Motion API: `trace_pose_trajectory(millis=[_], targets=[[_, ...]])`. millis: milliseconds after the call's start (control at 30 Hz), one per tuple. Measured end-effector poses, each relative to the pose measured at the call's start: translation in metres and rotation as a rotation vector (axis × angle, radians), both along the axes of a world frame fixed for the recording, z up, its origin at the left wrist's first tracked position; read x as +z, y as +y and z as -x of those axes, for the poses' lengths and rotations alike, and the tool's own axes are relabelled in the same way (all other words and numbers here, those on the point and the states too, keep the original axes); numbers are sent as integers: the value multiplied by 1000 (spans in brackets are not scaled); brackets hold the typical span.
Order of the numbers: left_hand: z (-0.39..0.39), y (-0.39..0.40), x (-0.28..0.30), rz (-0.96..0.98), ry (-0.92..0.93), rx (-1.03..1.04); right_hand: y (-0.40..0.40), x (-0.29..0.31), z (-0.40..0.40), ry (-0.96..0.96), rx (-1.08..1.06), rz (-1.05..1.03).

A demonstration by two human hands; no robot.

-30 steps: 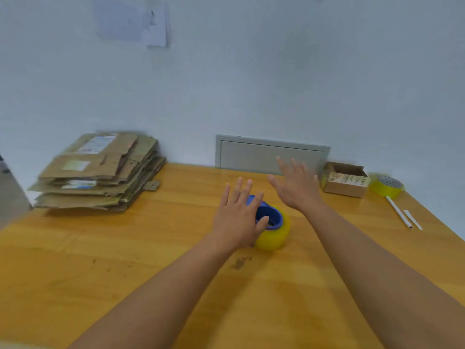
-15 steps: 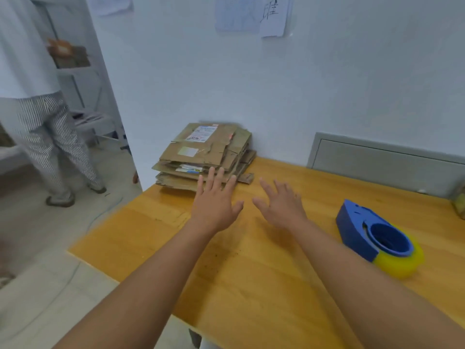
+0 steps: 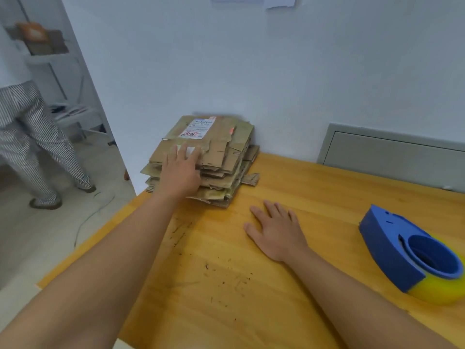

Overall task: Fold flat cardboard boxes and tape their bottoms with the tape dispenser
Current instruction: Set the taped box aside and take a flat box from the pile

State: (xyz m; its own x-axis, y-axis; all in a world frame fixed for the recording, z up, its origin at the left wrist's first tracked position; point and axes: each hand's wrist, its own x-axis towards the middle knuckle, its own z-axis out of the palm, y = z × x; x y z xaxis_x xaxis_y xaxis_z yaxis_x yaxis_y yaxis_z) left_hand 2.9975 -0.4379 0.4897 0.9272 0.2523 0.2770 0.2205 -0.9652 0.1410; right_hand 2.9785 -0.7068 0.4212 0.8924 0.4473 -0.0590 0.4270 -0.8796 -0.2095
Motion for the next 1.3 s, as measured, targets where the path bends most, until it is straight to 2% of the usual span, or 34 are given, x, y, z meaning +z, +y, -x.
trace_pose_trajectory(millis=[100, 400, 667, 767, 833, 1033, 1300], targets=[[-8, 7, -1, -60, 5, -24, 0, 0, 0, -12, -6, -5], [30, -22, 14, -50, -511, -144, -3, 1, -1, -43, -4, -95], [123, -88, 38, 146, -795, -353, -20, 24, 18, -24, -162, -736], [154, -106, 39, 294, -785, -323, -34, 43, 24, 60, -239, -965], [170, -116, 37, 395, -772, -314, -48, 56, 28, 86, -248, -1034], [196, -148, 33, 683, -739, -288, -91, 91, 59, 178, -172, -1085], [214, -181, 31, 947, -629, -249, -141, 108, 93, 199, -78, -1096]])
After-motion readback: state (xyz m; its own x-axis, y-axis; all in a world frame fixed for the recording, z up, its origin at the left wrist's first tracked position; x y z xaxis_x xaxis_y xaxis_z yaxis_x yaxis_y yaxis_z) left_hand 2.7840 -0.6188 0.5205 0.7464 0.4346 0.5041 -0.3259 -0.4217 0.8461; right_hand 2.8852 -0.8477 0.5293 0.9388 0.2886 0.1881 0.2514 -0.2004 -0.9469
